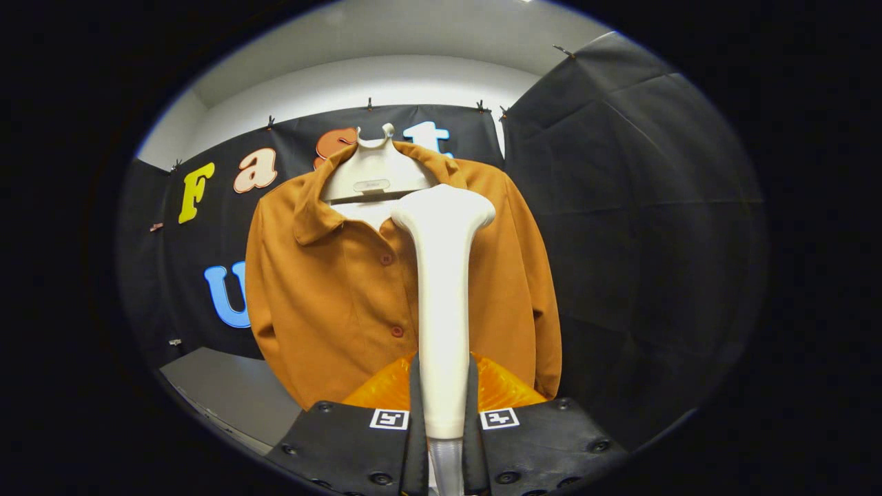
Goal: Iron the clothes twice with a garment steamer, once on the left side and once on the right side.
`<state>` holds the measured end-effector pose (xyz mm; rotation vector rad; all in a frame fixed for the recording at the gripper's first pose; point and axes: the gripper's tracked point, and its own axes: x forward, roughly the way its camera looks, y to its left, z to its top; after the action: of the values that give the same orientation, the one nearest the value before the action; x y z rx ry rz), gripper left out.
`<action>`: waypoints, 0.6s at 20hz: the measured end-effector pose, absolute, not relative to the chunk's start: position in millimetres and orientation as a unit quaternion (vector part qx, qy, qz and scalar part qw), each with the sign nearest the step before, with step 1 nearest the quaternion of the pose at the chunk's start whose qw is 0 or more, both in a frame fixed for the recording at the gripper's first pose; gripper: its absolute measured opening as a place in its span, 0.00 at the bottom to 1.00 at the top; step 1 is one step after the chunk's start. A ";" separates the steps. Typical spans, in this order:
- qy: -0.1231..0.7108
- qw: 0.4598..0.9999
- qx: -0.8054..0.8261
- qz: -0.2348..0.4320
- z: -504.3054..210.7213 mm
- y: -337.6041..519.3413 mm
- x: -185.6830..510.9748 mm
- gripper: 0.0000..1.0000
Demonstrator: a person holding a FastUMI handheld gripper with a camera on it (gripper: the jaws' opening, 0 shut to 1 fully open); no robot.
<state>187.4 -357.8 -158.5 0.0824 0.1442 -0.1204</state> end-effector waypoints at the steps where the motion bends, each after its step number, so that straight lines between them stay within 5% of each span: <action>1: 0.072 0.995 0.044 -0.057 -163.3 -358.7 188.3 0.23; 12: 0.158 0.984 0.048 -0.068 -260.5 -369.5 167.9 0.23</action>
<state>167.9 -369.5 -260.5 0.0968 0.3178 -0.1361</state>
